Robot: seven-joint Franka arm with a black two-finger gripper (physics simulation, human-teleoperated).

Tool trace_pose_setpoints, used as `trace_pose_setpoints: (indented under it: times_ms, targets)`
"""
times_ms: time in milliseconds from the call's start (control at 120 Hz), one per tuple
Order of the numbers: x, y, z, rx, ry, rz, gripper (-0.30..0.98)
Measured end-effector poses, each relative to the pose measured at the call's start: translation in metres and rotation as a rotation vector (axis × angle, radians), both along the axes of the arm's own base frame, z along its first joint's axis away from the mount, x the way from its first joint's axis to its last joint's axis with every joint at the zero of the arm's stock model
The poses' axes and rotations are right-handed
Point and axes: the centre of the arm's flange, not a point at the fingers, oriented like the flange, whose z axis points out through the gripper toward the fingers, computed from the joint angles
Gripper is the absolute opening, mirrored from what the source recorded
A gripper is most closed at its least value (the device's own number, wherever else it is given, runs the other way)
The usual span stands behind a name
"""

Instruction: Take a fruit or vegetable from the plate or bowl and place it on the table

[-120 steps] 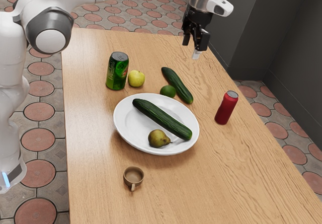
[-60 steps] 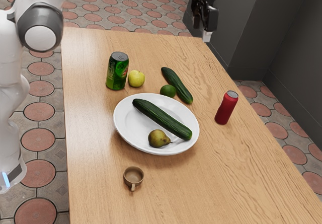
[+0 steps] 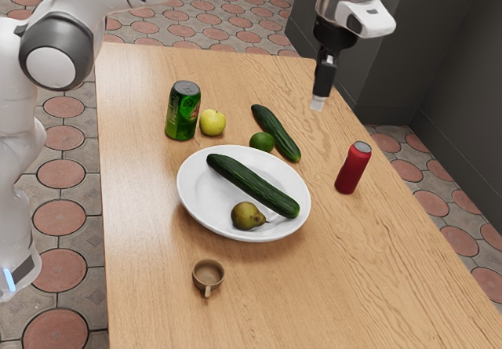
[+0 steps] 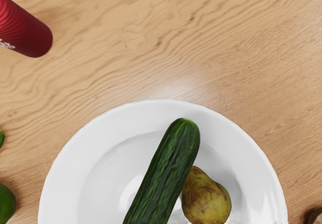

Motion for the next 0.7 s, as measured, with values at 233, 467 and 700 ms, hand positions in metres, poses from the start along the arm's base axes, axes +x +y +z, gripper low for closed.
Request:
trace_pose_setpoints:
  times_ms: [233, 467, 700]
  targets:
    - [-0.005, 0.028, -0.075, 0.009, 0.085, -0.04, 0.69]
    - [-0.003, 0.088, -0.141, -0.071, 0.077, -0.08, 0.69]
    - [-0.011, 0.064, -0.168, -0.116, 0.056, -0.266, 0.69]
